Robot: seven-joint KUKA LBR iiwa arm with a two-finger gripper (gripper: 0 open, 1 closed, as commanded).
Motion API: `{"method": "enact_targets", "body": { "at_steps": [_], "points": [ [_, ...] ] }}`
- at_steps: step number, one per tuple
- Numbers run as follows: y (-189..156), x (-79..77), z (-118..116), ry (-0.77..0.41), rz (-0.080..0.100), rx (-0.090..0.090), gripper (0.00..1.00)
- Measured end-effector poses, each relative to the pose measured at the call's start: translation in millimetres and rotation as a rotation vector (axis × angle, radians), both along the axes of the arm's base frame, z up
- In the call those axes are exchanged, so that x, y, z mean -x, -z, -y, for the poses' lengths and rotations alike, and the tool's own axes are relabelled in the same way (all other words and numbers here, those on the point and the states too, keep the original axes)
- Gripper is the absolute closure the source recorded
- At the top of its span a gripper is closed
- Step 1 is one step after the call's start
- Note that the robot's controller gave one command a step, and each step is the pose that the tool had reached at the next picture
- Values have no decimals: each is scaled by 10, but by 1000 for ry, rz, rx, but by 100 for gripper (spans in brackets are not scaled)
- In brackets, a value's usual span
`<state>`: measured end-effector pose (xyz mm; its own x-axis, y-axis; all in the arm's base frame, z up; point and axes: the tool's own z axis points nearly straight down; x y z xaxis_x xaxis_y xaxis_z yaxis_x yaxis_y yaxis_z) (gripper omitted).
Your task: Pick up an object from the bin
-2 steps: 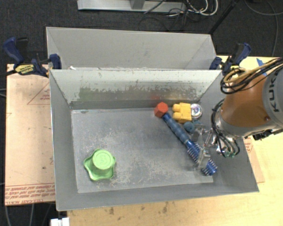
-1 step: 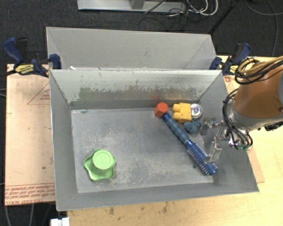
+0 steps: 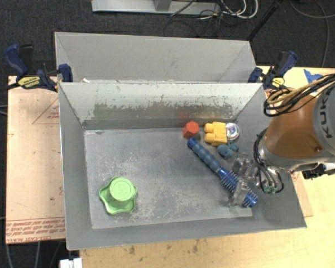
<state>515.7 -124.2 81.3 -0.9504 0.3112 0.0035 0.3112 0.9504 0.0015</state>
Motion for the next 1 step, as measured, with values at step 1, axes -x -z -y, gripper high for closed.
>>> {"method": "enact_targets", "body": {
  "at_steps": [1],
  "points": [
    [-5,-3,2,-1,1,1,100]
  ]
}}
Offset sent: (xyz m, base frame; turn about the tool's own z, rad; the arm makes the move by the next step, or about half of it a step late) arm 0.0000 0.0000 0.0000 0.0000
